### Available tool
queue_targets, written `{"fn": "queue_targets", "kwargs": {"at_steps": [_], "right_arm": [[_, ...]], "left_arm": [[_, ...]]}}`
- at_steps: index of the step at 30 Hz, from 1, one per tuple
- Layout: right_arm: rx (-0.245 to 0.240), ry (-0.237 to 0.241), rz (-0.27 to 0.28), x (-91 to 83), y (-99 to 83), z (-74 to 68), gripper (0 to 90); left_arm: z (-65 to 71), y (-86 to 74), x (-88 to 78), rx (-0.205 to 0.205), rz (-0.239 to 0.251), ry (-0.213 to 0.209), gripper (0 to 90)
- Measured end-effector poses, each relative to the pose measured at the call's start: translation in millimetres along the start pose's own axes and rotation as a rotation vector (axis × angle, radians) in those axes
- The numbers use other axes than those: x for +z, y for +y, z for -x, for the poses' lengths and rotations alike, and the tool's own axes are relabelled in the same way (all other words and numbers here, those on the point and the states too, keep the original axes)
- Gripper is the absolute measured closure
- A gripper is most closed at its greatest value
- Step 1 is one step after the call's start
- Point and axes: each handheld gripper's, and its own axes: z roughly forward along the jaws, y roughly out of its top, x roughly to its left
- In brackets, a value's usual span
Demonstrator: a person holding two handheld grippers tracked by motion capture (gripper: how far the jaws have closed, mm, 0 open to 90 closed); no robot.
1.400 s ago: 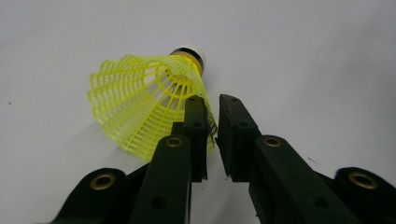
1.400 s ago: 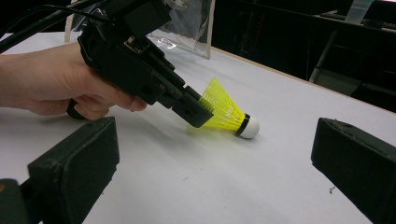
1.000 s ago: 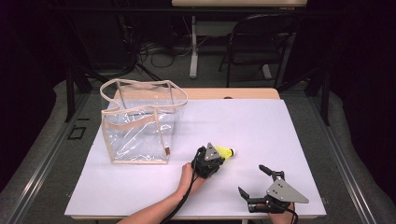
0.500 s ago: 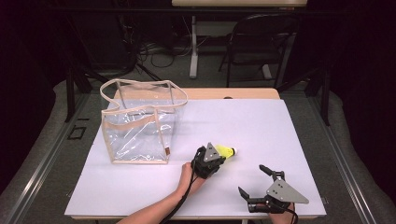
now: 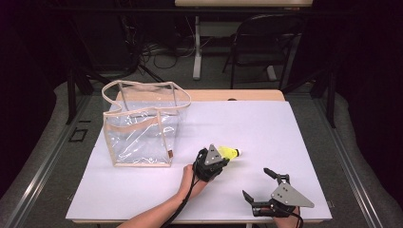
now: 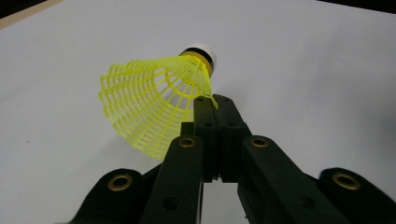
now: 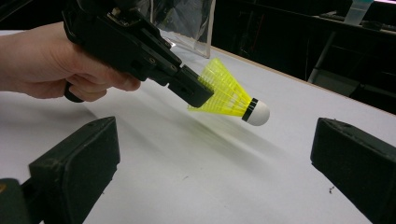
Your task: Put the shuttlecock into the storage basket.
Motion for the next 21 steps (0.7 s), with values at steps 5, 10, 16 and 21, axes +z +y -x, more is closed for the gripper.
{"fn": "queue_targets", "kwargs": {"at_steps": [5, 10, 16, 21], "right_arm": [[0.0, 0.0, 0.0, 0.1, 0.0, -0.1, 0.9], [0.0, 0.0, 0.0, 0.2, -0.1, 0.0, 0.9], [0.0, 0.0, -0.002, 0.3, -0.1, -0.2, 1.0], [0.003, 0.001, -0.003, 0.4, -0.2, -0.2, 1.0]], "left_arm": [[0.1, 2.1, -3.7, 0.001, 0.005, -0.003, 89.4], [-0.5, 5.7, -8.0, 0.013, 0.009, -0.003, 89.3], [-2.3, 10.5, -12.8, 0.021, 0.021, -0.001, 89.4], [-3.4, 13.7, -15.9, 0.028, 0.024, 0.001, 89.4]]}}
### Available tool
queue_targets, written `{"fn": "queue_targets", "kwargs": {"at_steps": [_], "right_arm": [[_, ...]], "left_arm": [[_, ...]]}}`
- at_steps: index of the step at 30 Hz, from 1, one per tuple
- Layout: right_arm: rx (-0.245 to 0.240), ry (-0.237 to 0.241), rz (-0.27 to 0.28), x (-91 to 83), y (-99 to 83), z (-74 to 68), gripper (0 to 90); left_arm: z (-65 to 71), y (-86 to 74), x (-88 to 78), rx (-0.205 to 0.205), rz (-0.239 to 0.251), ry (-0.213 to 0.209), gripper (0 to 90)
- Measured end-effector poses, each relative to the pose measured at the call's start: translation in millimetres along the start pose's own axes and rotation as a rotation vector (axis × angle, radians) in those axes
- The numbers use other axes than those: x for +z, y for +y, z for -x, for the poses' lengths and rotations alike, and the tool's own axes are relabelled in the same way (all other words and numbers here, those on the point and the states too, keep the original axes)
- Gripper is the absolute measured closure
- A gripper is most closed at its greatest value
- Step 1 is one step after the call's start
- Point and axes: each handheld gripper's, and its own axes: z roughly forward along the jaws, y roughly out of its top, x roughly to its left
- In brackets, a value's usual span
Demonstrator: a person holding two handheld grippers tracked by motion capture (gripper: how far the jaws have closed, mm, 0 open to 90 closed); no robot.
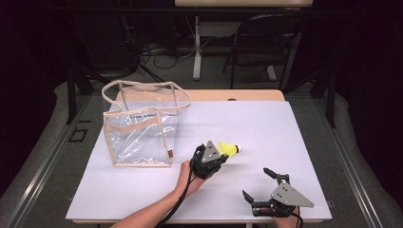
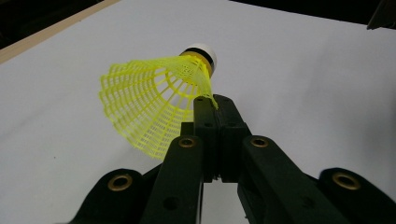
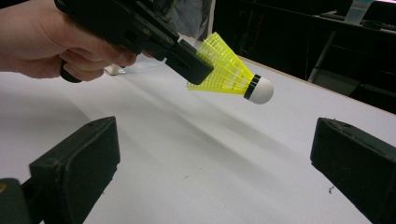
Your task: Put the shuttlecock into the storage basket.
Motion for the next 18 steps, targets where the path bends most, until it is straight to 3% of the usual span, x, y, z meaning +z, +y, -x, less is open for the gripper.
{"fn": "queue_targets", "kwargs": {"at_steps": [18], "right_arm": [[0.001, 0.0, -0.002, -0.1, -0.1, 0.1, 1.1]], "left_arm": [[0.5, 19.9, -10.5, 0.016, 0.041, -0.009, 89.4]]}}
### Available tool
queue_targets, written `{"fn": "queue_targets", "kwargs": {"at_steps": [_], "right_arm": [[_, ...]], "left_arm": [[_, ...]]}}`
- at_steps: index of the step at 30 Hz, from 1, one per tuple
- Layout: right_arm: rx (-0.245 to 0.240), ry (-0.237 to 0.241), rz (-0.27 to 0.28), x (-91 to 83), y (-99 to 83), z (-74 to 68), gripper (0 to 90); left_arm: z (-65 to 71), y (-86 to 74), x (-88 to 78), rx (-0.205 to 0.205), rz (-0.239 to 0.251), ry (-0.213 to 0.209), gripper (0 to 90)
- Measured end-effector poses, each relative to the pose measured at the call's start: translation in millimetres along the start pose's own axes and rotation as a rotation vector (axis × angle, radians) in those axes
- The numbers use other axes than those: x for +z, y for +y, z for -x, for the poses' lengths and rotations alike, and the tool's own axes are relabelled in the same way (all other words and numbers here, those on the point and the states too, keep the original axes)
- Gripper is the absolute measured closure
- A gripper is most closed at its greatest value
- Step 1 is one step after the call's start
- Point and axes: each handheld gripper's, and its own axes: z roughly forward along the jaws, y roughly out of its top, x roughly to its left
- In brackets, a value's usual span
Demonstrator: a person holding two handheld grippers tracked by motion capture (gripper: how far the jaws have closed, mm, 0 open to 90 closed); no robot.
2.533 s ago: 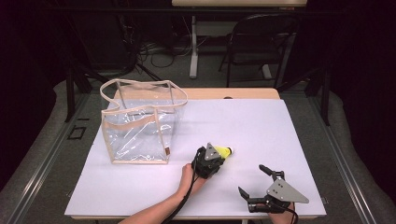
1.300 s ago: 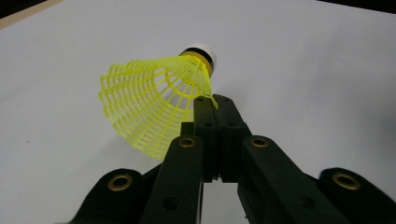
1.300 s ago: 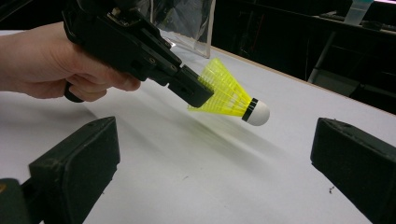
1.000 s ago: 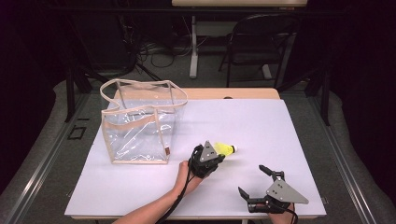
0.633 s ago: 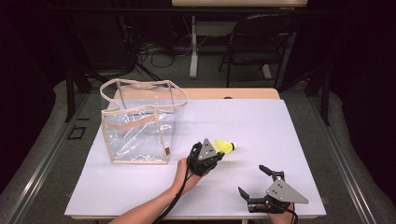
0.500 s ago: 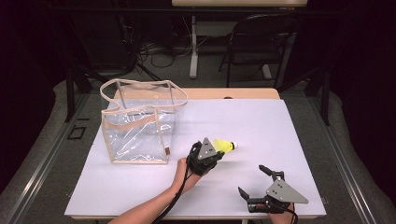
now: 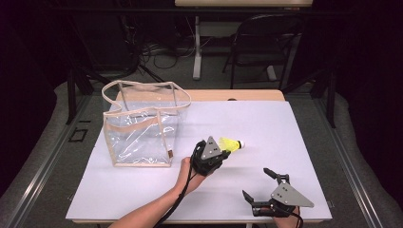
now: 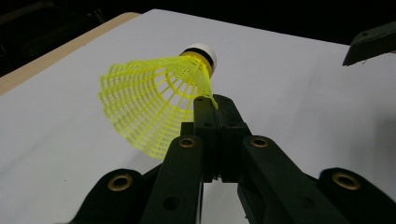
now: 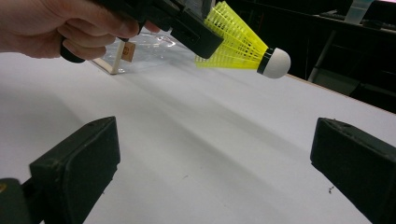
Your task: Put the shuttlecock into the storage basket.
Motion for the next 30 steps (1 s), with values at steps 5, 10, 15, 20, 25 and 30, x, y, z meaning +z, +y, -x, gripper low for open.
{"fn": "queue_targets", "kwargs": {"at_steps": [5, 10, 15, 20, 25, 30], "right_arm": [[-0.004, -0.001, 0.001, -0.1, 0.0, 0.2, 1.1], [-0.003, 0.0, 0.001, -0.2, 0.0, 0.3, 1.1], [-0.005, -0.001, 0.001, -0.2, 0.0, 0.5, 1.1], [-0.006, -0.002, 0.001, -0.1, 0.0, 0.5, 1.0], [-0.006, -0.002, 0.001, -0.2, 0.1, 0.4, 1.0], [-0.003, -0.001, 0.0, -0.1, 0.0, 0.4, 1.0]], "left_arm": [[-0.3, 4.2, -3.0, 0.008, 0.006, 0.0, 89.4], [-2.3, 6.9, -6.3, 0.014, 0.005, -0.003, 89.4], [-6.4, 9.9, -9.9, 0.011, 0.014, 0.004, 89.4], [-10.4, 12.7, -13.8, 0.012, 0.019, 0.009, 89.4], [-13.7, 14.7, -16.8, 0.014, 0.024, 0.014, 89.4], [-16.9, 16.3, -19.9, 0.014, 0.033, 0.023, 89.4]]}}
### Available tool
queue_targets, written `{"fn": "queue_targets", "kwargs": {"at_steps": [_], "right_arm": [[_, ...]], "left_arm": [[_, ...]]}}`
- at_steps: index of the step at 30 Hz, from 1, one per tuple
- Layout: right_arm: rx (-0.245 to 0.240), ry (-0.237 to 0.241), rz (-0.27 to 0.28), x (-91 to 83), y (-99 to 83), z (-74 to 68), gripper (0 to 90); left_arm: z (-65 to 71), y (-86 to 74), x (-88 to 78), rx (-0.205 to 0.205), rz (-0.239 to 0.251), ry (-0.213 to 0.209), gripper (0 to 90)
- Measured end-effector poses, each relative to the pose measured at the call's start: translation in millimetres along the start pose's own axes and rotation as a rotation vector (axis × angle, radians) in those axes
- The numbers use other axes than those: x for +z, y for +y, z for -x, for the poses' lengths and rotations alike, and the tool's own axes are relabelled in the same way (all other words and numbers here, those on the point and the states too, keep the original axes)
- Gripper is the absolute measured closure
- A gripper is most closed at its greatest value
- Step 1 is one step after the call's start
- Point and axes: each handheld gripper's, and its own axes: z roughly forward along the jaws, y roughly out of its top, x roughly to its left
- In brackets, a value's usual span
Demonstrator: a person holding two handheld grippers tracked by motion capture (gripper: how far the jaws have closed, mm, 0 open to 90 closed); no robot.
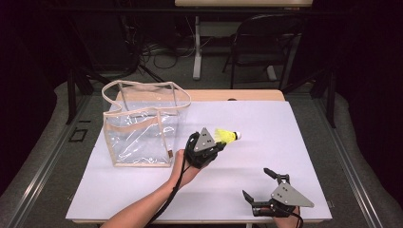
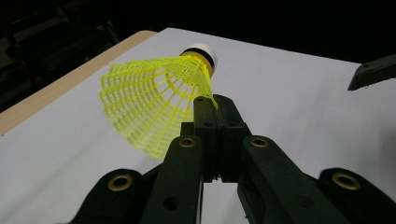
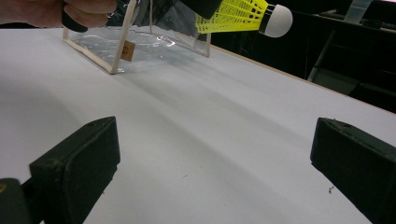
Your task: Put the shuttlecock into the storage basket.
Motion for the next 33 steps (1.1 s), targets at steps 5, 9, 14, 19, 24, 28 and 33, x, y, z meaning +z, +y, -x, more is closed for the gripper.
{"fn": "queue_targets", "kwargs": {"at_steps": [5, 9, 14, 19, 24, 28, 33], "right_arm": [[-0.001, 0.0, 0.0, 0.0, 0.0, 0.0, 1.0], [0.0, 0.0, -0.001, 0.0, 0.0, 0.0, 1.1], [-0.002, -0.001, 0.0, -0.1, 0.0, 0.1, 1.1], [-0.004, -0.001, 0.0, -0.1, 0.1, 0.1, 1.1], [-0.003, -0.001, 0.0, -0.2, 0.0, 0.2, 1.1], [-0.003, -0.002, 0.0, -0.2, 0.1, 0.2, 1.1], [-0.001, -0.001, -0.001, -0.1, 0.0, 0.1, 1.1]], "left_arm": [[-4.7, 1.7, -2.7, -0.001, 0.003, 0.01, 89.4], [-7.6, 3.7, -4.9, -0.002, 0.008, 0.019, 89.4], [-10.9, 6.2, -7.4, -0.001, 0.012, 0.028, 89.4], [-14.6, 8.8, -10.5, 0.0, 0.015, 0.037, 89.4], [-17.8, 11.8, -13.9, 0.006, 0.022, 0.048, 89.5], [-20.4, 13.1, -15.9, 0.008, 0.025, 0.056, 89.4], [-23.4, 14.8, -18.7, 0.008, 0.029, 0.066, 89.4]]}}
